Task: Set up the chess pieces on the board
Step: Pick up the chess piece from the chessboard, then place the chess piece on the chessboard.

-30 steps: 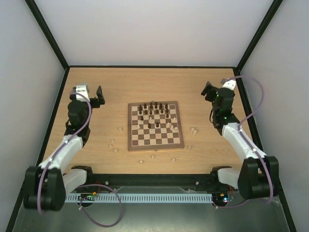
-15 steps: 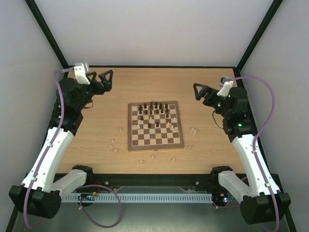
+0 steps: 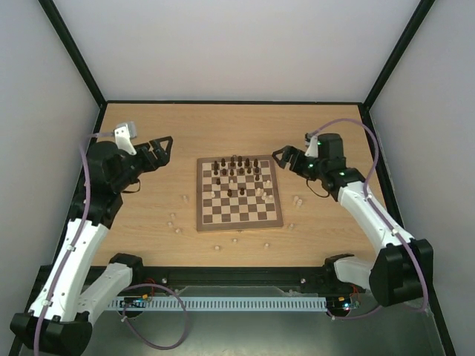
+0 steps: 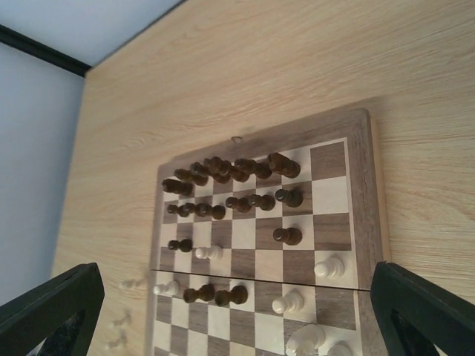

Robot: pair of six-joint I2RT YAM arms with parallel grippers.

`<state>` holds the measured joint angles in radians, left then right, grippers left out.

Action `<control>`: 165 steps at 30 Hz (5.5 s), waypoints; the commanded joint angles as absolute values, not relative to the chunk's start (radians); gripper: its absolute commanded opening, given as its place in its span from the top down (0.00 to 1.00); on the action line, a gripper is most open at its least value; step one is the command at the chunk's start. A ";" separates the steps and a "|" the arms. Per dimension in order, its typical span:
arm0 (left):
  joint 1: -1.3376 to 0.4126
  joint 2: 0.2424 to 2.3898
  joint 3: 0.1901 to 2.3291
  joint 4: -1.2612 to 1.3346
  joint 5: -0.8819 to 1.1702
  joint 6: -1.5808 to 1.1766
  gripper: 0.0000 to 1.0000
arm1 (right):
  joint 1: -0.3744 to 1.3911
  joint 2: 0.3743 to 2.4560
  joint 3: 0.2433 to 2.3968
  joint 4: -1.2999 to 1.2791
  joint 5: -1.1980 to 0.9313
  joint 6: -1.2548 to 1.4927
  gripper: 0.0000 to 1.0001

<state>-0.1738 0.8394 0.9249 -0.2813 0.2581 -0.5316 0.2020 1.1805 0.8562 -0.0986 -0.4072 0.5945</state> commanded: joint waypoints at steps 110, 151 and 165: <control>-0.607 1.119 0.721 -0.320 -0.089 -0.584 0.01 | 0.550 1.715 1.152 -0.437 0.115 0.379 0.71; -0.606 1.049 0.737 -0.384 -0.121 -0.596 0.01 | 0.844 1.403 1.130 -0.657 0.219 0.489 0.96; -0.606 1.008 0.730 -0.425 -0.143 -0.604 0.01 | 0.916 1.584 1.121 -0.566 0.171 0.484 0.95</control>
<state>-0.6117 1.0241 0.7078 -0.3923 -0.1177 -0.6025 0.8902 1.5421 1.1301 -0.5701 0.1871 0.4767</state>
